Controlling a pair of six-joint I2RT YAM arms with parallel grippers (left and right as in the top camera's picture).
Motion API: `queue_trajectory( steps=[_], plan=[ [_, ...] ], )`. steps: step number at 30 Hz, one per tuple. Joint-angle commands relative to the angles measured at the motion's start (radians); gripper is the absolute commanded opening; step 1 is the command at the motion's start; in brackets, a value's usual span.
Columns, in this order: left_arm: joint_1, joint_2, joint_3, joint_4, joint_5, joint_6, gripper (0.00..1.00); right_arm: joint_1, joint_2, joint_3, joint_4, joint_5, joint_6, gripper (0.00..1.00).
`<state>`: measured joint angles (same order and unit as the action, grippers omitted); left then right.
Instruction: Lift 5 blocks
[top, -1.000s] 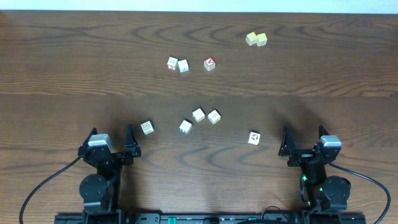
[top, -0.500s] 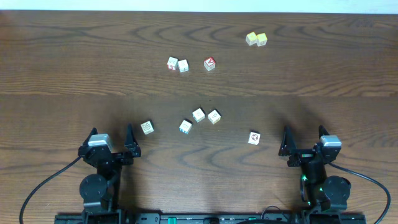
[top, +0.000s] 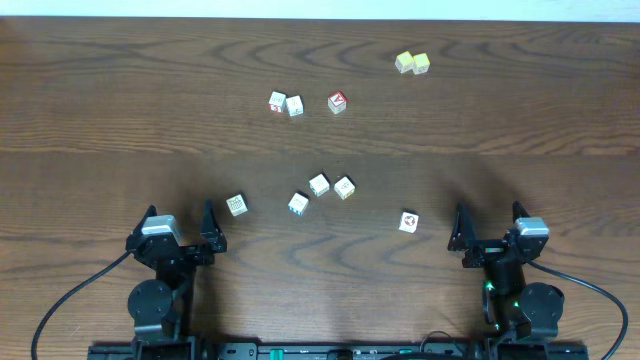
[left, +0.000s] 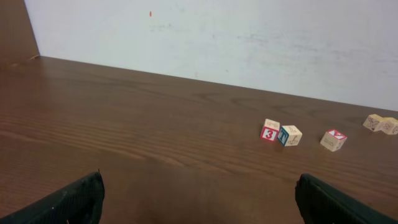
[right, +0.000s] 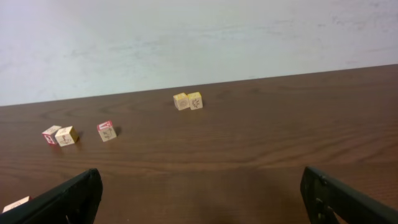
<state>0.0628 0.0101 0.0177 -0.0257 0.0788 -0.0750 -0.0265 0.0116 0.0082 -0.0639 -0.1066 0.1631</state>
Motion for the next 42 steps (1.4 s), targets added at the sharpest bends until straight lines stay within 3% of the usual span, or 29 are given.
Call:
queue_trajectory(
  steps=[1,19,22,27,32,35,38,42],
  plan=[
    [0.004,-0.005,-0.014,-0.040,0.003,-0.005,0.98,0.008,-0.006,-0.003,-0.003,0.005,-0.015,0.99],
    [0.004,-0.005,-0.014,-0.013,-0.010,-0.011,0.98,0.008,-0.006,-0.003,-0.003,0.005,-0.015,0.99],
    [0.004,-0.005,-0.014,-0.030,0.140,-0.132,0.98,0.008,-0.006,-0.003,-0.003,0.005,-0.015,0.99],
    [0.003,0.005,-0.013,-0.014,0.445,-0.567,0.98,0.008,-0.006,-0.003,-0.003,0.005,-0.015,0.99],
    [0.003,0.005,-0.013,-0.006,0.467,-0.758,0.98,0.008,-0.006,-0.003,0.012,-0.015,0.034,0.99],
    [0.003,0.005,-0.013,0.003,0.468,-0.762,0.98,0.008,-0.006,-0.003,0.024,-0.089,0.201,0.99],
    [0.003,0.007,-0.013,-0.010,0.473,-0.745,0.98,0.008,-0.006,-0.003,0.012,-0.094,0.229,0.99],
    [0.003,0.007,-0.002,0.035,0.558,-0.596,0.98,0.008,-0.006,-0.003,0.037,-0.282,0.492,0.99]
  ],
)
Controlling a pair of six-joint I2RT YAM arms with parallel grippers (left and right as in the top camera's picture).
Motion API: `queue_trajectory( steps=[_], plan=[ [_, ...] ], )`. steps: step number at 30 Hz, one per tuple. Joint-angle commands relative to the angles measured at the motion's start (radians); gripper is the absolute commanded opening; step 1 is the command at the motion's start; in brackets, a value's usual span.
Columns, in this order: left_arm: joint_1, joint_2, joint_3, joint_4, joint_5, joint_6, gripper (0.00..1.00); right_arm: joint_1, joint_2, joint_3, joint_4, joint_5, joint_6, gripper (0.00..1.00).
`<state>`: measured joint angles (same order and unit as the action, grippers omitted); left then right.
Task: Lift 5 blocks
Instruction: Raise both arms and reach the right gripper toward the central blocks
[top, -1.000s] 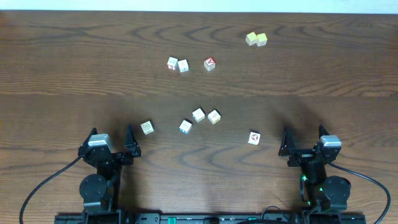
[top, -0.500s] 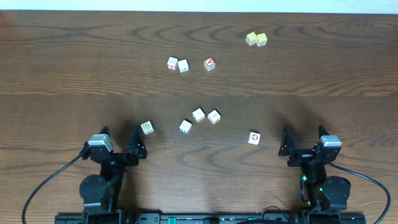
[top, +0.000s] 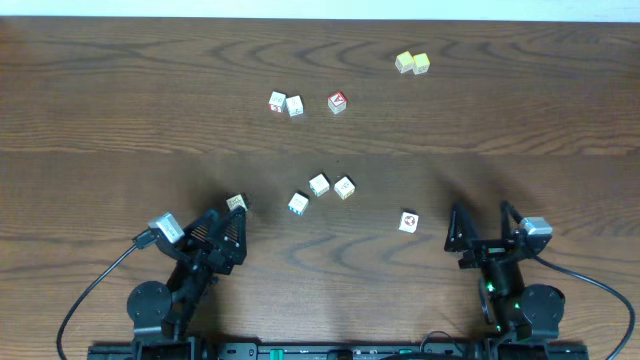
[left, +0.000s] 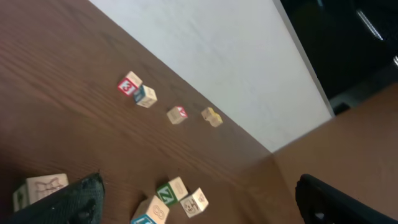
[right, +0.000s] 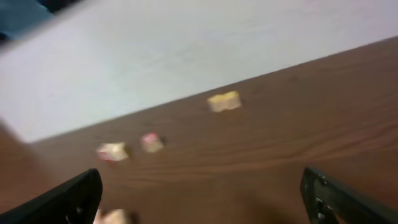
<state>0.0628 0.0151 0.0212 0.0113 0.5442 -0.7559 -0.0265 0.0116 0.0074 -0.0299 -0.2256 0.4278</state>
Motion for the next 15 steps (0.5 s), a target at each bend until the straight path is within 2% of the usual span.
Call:
queue_trajectory(
  steps=[1,4,7,10,12,15],
  plan=[
    [0.003,0.002,0.005,-0.003,0.101,0.093,0.98,0.008,-0.006,-0.002,-0.005,-0.220,0.276,0.99],
    [0.003,0.012,0.056,-0.006,0.102,0.095,0.98,0.008,-0.006,-0.002,0.031,-0.248,0.404,0.99],
    [0.004,0.065,0.155,-0.037,0.101,0.164,0.98,0.008,-0.006,-0.002,0.173,-0.311,0.357,0.99],
    [0.004,0.203,0.325,-0.169,0.099,0.310,0.98,0.007,-0.006,0.013,0.343,-0.332,0.335,0.99],
    [0.003,0.315,0.443,-0.284,0.094,0.425,0.98,0.008,-0.002,0.055,0.338,-0.332,0.309,0.99],
    [0.003,0.517,0.643,-0.500,0.040,0.560,0.98,0.008,0.036,0.176,0.208,-0.332,0.206,0.99]
  ],
)
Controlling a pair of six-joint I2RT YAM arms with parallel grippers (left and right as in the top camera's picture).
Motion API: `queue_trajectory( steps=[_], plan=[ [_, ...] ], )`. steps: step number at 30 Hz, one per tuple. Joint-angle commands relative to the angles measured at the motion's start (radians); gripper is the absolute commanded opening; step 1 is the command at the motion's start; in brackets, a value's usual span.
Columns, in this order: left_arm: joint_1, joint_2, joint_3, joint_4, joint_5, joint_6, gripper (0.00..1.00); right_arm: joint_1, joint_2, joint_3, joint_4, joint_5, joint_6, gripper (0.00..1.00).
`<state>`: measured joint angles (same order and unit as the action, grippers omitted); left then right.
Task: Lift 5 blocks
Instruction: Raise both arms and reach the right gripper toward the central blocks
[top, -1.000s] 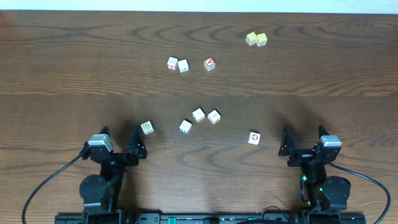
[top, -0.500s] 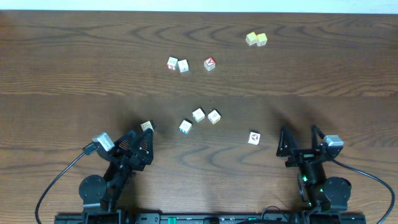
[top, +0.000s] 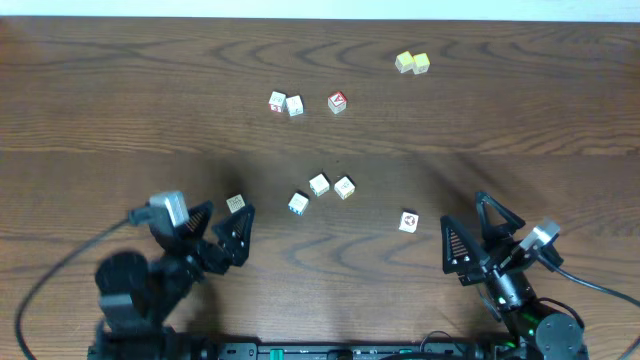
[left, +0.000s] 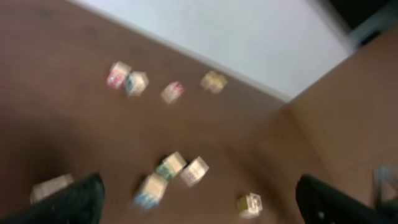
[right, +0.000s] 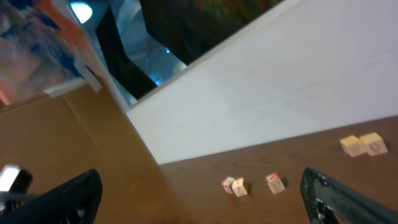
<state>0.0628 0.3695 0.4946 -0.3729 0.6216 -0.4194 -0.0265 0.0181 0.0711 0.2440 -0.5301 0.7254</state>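
Observation:
Ten small wooden blocks lie on the dark wooden table (top: 120, 100). A pair (top: 285, 104) and a red-topped block (top: 337, 102) sit at the back, with two yellow blocks (top: 412, 63) further right. In the middle is a cluster of three (top: 320, 192). A single block (top: 235, 204) lies just ahead of my left gripper (top: 218, 232), which is open and empty. Another single block (top: 408, 222) lies left of my right gripper (top: 470, 235), also open and empty. The blurred left wrist view shows the cluster (left: 174, 174) between its fingertips (left: 68, 202). The right wrist view shows the back pair (right: 234, 186).
Beyond the far table edge stands a white wall (right: 280, 93). Both arm bases and their cables sit at the near edge (top: 320, 350). The right wrist camera is rolled, so the table looks tilted.
Both arms have risen off their rests and turned. The left gripper now angles toward the middle blocks, and the right gripper is rolled to the left. No block has moved.
Both grippers first rested open at the near edge, pointing straight at the back wall. Then the left one had swung right toward the nearest block while the right had begun to tilt. Now both are raised and angled, still open and empty.

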Motion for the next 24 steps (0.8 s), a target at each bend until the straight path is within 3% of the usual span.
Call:
queue_trajectory(
  steps=[1,7,11,15,21,22,24],
  plan=[
    [0.003,0.219,0.224,-0.176,-0.057,0.249,0.98,0.008,0.051,0.158,-0.123,-0.027,-0.133,0.99],
    [0.003,0.553,0.522,-0.472,-0.126,0.344,0.98,0.008,0.380,0.550,-0.621,-0.021,-0.399,0.99],
    [0.004,0.660,0.568,-0.480,-0.125,0.335,0.98,0.008,0.678,0.828,-1.007,-0.021,-0.567,0.99],
    [0.004,0.706,0.568,-0.491,-0.126,0.333,0.98,0.008,0.959,1.069,-1.277,-0.035,-0.617,0.99],
    [0.003,0.728,0.568,-0.504,-0.126,0.333,0.98,0.009,1.219,1.192,-1.386,-0.232,-0.563,0.99],
    [0.003,0.728,0.568,-0.510,-0.126,0.333,0.98,0.013,1.251,1.192,-1.387,-0.237,-0.563,0.96],
    [0.003,0.729,0.568,-0.510,-0.125,0.333,0.98,0.042,1.306,1.191,-1.394,-0.185,-0.570,0.78]
  ],
)
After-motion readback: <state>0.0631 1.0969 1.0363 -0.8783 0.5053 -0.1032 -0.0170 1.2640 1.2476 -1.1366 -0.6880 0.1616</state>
